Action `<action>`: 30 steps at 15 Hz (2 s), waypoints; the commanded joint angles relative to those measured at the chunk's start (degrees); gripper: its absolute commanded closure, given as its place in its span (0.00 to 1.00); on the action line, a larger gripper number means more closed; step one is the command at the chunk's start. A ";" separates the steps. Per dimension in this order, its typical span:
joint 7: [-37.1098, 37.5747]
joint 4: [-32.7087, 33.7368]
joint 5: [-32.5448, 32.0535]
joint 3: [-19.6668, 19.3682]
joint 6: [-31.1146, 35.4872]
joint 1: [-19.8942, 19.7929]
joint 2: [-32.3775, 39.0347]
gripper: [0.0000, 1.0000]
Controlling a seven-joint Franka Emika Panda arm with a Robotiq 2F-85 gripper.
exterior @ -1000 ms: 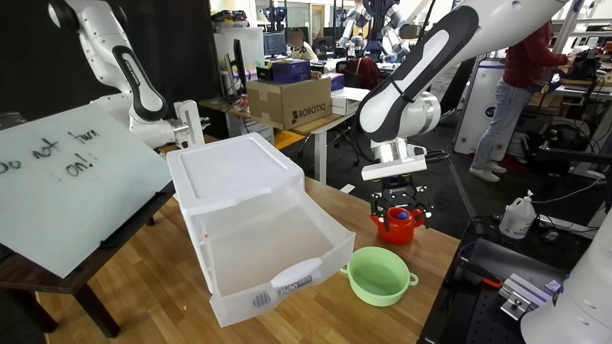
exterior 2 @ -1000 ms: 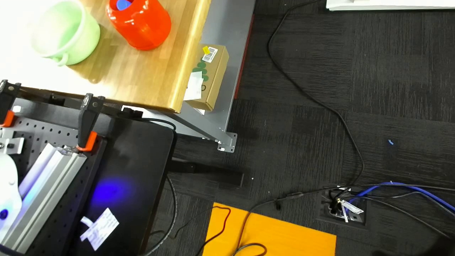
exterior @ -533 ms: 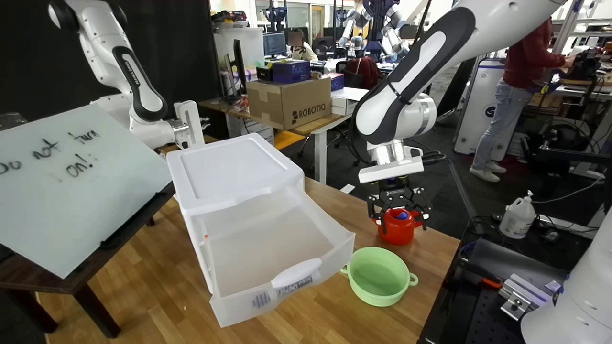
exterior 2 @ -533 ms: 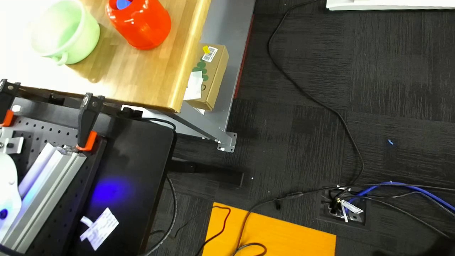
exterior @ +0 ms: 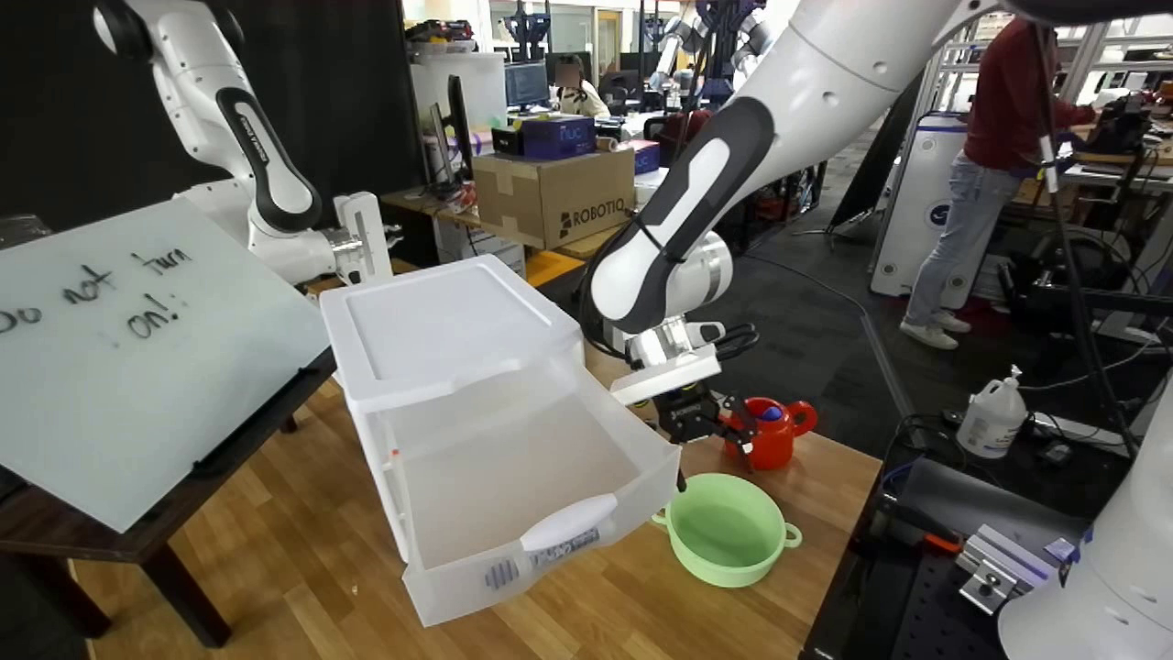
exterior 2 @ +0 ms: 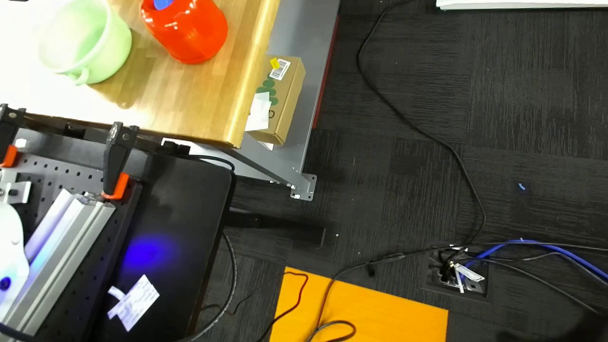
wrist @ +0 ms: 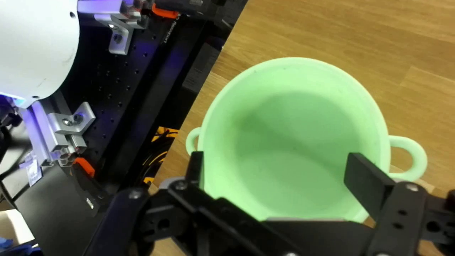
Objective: Pick the green pot and put it in the drawer on the table
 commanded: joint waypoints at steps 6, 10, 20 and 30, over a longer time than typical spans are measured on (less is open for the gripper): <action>-0.08 9.45 2.05 -2.54 -2.65 -0.65 8.20 0.00; -1.33 8.04 6.84 -2.97 -0.37 -2.54 7.93 0.00; -0.79 2.79 22.97 -1.60 15.21 -3.90 8.07 0.00; -6.16 -11.19 43.73 -0.97 30.25 -2.25 4.42 0.00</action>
